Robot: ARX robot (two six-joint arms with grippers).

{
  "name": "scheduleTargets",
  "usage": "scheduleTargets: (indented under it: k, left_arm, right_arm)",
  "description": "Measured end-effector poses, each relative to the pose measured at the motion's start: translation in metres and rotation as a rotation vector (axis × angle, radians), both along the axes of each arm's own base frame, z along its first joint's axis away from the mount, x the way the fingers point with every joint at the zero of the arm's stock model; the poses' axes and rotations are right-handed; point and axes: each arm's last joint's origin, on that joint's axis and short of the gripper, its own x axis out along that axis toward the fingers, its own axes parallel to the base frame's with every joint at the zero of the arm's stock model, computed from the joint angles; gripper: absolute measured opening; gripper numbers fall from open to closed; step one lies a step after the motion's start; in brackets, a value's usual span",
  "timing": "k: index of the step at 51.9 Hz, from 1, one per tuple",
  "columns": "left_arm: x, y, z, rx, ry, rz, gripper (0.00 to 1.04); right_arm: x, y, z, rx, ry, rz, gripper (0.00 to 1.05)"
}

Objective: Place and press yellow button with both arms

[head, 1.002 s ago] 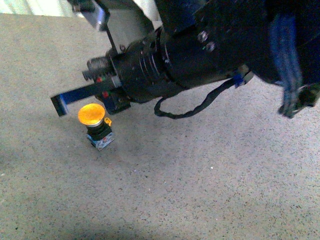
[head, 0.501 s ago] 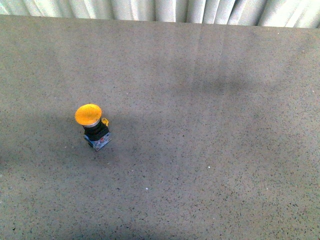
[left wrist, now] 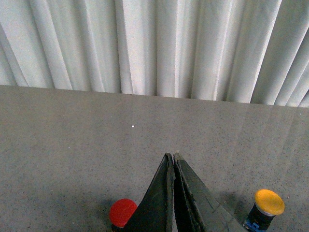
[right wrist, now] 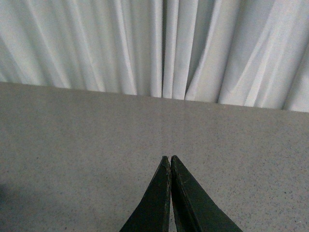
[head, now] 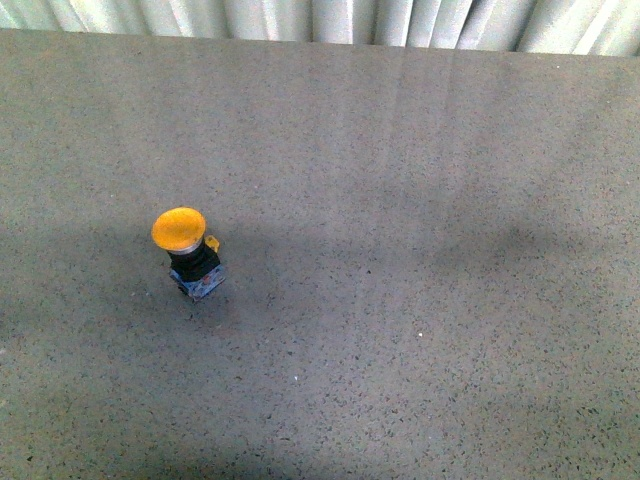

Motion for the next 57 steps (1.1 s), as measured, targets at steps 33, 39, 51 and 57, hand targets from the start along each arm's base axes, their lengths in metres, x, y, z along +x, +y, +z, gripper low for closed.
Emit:
scheduleTargets:
  k: [33,39,51,57]
  left_arm:
    - [0.000,0.000,0.000,0.000,0.000,0.000,0.01]
    - [0.000,0.000,0.000,0.000,0.000,0.000,0.01]
    - [0.000,0.000,0.000,0.000,0.000,0.000,0.01]
    - [0.000,0.000,0.000,0.000,0.000,0.000,0.01]
  right_arm:
    - [-0.045,-0.006,-0.007,0.000,-0.029,-0.023,0.01]
    - [-0.049,-0.006,-0.007,0.001,-0.031,-0.023,0.01]
    - [-0.056,-0.006,-0.006,0.001,-0.034,-0.023,0.01]
    - [-0.058,-0.006,-0.006,0.001,-0.033,-0.024,0.01]
